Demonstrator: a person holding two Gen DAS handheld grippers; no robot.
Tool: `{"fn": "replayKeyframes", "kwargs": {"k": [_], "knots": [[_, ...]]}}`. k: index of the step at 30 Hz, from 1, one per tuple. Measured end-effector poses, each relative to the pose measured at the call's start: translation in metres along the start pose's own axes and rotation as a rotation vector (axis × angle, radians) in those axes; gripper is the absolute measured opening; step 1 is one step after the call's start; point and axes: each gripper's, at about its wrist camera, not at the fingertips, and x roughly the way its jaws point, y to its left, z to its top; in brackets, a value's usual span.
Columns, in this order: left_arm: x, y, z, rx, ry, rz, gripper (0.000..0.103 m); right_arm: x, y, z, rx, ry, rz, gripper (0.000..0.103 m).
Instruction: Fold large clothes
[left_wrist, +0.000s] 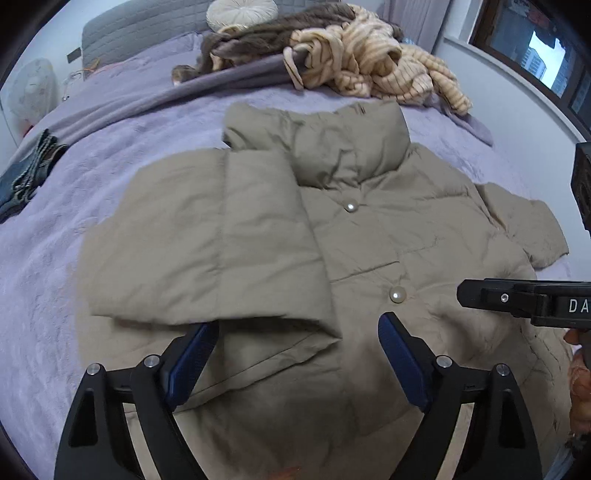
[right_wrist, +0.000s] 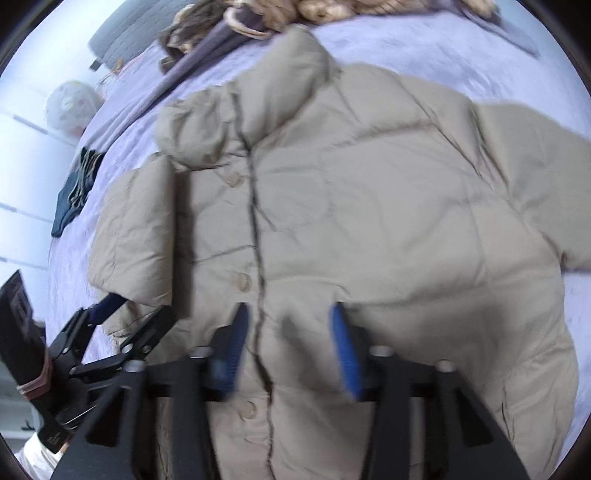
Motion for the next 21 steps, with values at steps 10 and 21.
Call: {"fn": "replayKeyframes", "kwargs": {"k": [10, 21], "knots": [[-0.004, 0.179, -0.039, -0.553, 0.095, 0.111, 0.083, 0.016, 0.165, -0.026, -0.715, -0.163, -0.212, 0.086], [0.018, 0.171, -0.051, -0.481, 0.127, 0.243, 0.083, 0.04, 0.17, -0.003, -0.662, -0.307, -0.409, 0.086]]}}
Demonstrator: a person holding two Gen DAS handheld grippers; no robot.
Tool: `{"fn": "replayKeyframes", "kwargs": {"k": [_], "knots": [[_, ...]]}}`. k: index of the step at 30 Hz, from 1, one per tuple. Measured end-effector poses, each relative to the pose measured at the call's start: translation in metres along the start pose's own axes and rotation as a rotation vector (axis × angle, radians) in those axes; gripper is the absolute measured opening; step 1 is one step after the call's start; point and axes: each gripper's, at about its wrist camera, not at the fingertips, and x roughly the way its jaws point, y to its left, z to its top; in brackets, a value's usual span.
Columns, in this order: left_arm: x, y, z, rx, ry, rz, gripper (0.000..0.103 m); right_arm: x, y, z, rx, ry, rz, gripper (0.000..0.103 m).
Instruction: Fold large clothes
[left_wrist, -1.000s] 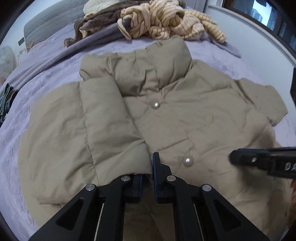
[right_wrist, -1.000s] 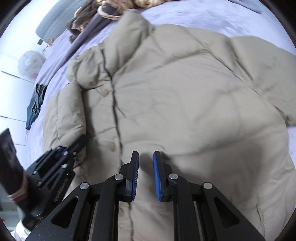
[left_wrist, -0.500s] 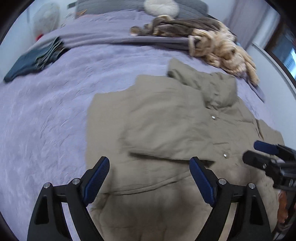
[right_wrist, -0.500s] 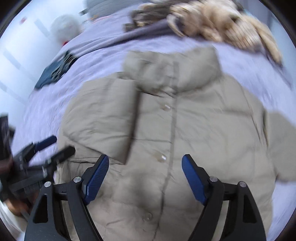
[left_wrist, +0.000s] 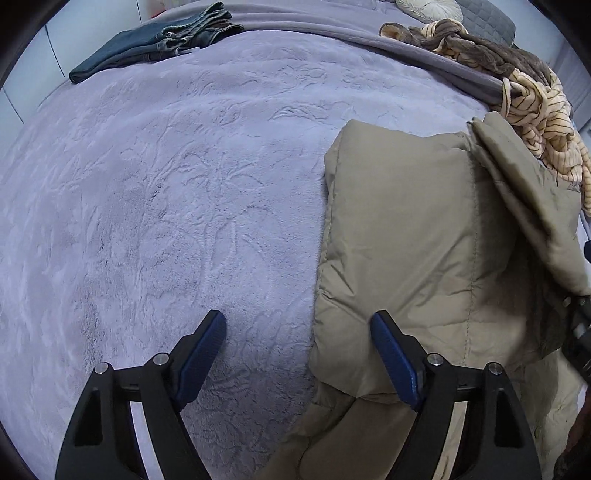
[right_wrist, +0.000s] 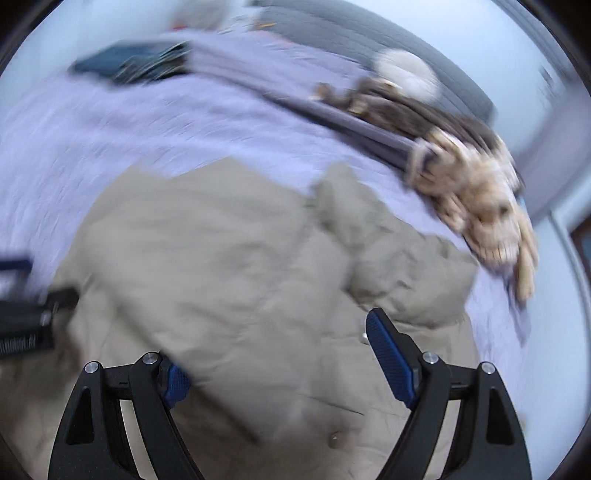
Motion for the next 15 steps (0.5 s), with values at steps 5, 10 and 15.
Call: {"fn": "replayKeyframes", "kwargs": {"k": [5, 10, 15], "knots": [[0.002, -0.002, 0.003, 0.031, -0.004, -0.005, 0.073, 0.021, -0.113, -0.052, 0.592, 0.122, 0.288, 0.013], [-0.001, -0.011, 0.014, 0.072, 0.002, -0.013, 0.051, 0.059, -0.156, -0.139, 1.081, 0.297, 0.513, 0.006], [-0.029, -0.011, 0.041, 0.078, -0.075, -0.033, 0.05, 0.037, -0.16, -0.137, 0.962, 0.358, 0.488, 0.027]]}}
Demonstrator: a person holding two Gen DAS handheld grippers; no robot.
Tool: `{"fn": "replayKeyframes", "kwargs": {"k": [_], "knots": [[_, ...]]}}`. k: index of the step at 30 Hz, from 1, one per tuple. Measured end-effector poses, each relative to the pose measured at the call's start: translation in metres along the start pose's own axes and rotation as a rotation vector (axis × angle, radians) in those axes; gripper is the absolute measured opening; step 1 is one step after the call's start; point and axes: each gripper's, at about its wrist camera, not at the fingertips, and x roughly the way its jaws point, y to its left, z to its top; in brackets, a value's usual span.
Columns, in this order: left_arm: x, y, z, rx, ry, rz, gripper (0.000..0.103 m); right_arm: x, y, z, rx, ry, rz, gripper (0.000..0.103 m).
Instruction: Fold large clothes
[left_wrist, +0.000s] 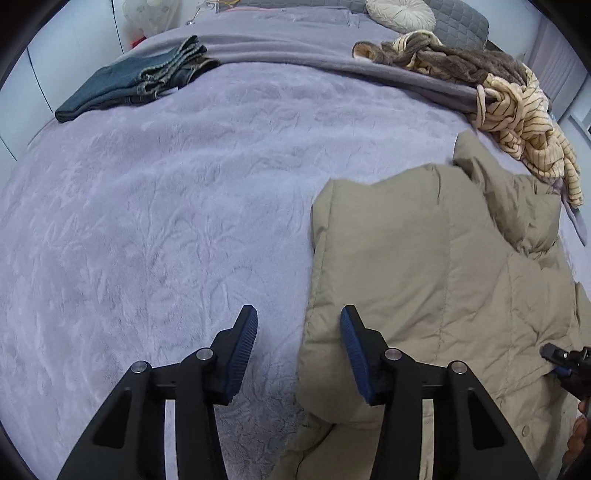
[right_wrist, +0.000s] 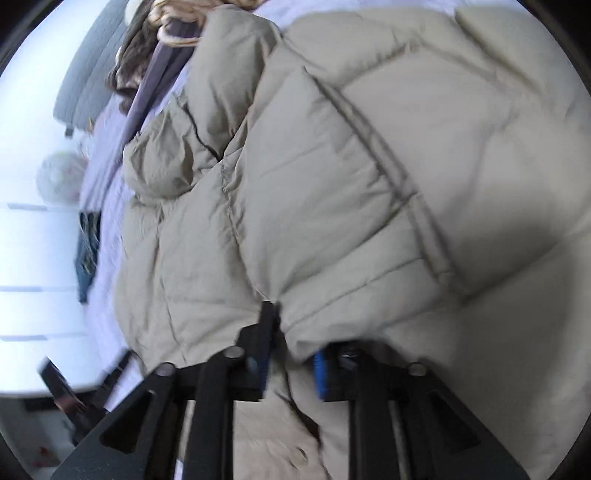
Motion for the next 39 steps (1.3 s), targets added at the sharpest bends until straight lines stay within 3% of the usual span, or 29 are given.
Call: {"fn": "replayKeyframes", "kwargs": {"k": [4, 6, 10, 13, 15, 17, 20, 25, 30, 32, 37, 39], "knots": [[-0.003, -0.005, 0.022, 0.023, -0.024, -0.011, 0.05, -0.051, 0.009, 0.002, -0.114, -0.175, -0.146, 0.027], [0.003, -0.011, 0.022, 0.04, -0.01, -0.008, 0.05, -0.067, 0.016, 0.007, -0.17, -0.253, -0.151, 0.026], [0.029, -0.035, 0.016, 0.069, 0.034, 0.005, 0.051, -0.043, 0.044, 0.02, -0.324, -0.194, -0.1, 0.026], [0.039, -0.049, 0.014, 0.071, 0.032, 0.042, 0.051, -0.013, 0.059, 0.033, -0.407, -0.189, -0.144, 0.026], [0.043, -0.052, 0.013, 0.066, 0.033, 0.055, 0.051, 0.004, 0.057, 0.047, -0.393, -0.187, -0.176, 0.026], [0.045, -0.054, 0.011, 0.074, 0.033, 0.055, 0.051, 0.018, 0.044, 0.056, -0.363, -0.169, -0.209, 0.015], [0.052, -0.055, 0.008, 0.09, 0.038, 0.055, 0.051, 0.022, 0.023, 0.053, -0.341, -0.16, -0.177, 0.004], [0.058, -0.048, 0.008, 0.044, 0.065, 0.047, 0.059, 0.012, 0.014, 0.057, -0.304, -0.137, -0.126, 0.004], [0.035, -0.044, 0.01, 0.071, 0.069, 0.093, 0.059, -0.015, 0.001, 0.059, -0.181, -0.144, -0.118, 0.013], [0.021, -0.043, 0.008, 0.084, 0.061, 0.093, 0.059, -0.026, -0.008, 0.055, -0.119, -0.118, -0.077, 0.028], [-0.018, -0.038, 0.0, 0.081, 0.043, 0.074, 0.059, -0.056, -0.017, 0.027, -0.085, -0.095, -0.032, 0.043], [-0.034, -0.039, -0.004, 0.071, 0.029, 0.067, 0.07, -0.068, -0.022, 0.012, -0.074, -0.088, -0.027, 0.05]]}}
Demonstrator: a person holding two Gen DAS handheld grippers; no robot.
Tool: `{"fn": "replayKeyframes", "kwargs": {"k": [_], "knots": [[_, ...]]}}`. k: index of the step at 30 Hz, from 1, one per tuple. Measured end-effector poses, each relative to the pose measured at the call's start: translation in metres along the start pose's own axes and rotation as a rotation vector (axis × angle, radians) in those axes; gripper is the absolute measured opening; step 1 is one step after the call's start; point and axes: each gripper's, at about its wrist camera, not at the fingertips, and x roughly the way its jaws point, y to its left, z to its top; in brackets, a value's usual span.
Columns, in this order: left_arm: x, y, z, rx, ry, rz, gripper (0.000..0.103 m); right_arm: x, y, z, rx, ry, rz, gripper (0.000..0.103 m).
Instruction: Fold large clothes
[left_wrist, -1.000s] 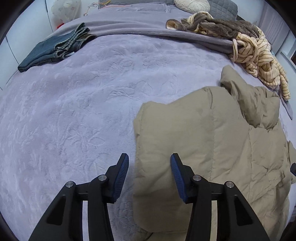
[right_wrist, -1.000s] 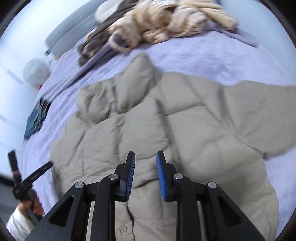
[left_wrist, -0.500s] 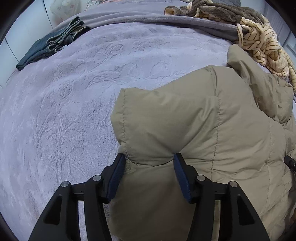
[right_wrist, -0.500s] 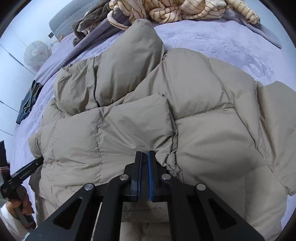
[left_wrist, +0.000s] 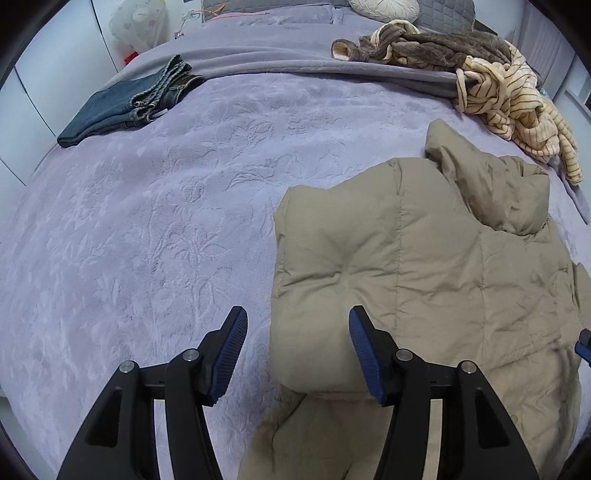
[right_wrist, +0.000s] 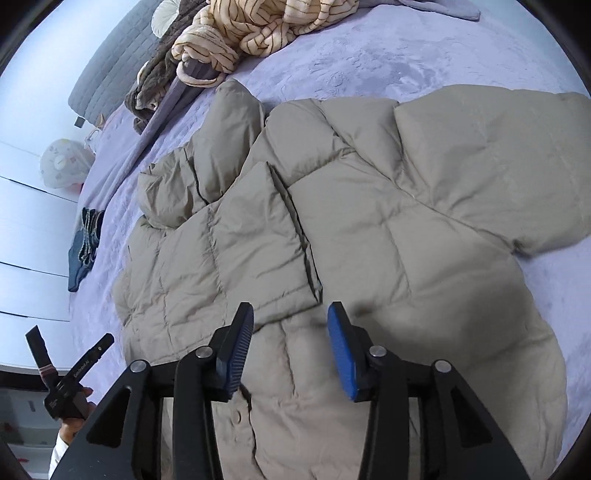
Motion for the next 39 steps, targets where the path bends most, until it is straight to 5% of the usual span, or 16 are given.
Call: {"fn": "replayKeyframes", "kwargs": {"k": [1, 2, 13, 23, 25, 33, 39], "knots": [[-0.009, -0.001, -0.003, -0.004, -0.015, 0.0, 0.089, -0.004, 0.0, -0.005, 0.007, 0.002, 0.002, 0.052], [-0.019, -0.002, -0.007, -0.007, -0.041, 0.004, 0.096, -0.009, -0.001, -0.01, 0.014, 0.0, 0.004, 0.053], [-0.088, -0.04, -0.047, 0.078, -0.072, -0.003, 0.103, -0.063, -0.024, -0.053, 0.053, -0.045, 0.043, 0.074], [-0.097, -0.123, -0.08, 0.199, -0.004, -0.009, 0.103, -0.093, -0.08, -0.055, 0.143, -0.087, 0.09, 0.088], [-0.097, -0.145, -0.086, 0.222, 0.01, -0.023, 0.103, -0.097, -0.096, -0.053, 0.171, -0.096, 0.103, 0.103], [-0.093, -0.223, -0.105, 0.282, 0.065, -0.065, 0.103, -0.109, -0.157, -0.037, 0.249, -0.079, 0.141, 0.103], [-0.08, -0.247, -0.103, 0.256, 0.105, -0.051, 0.103, -0.117, -0.224, -0.013, 0.379, -0.102, 0.126, 0.103]]}}
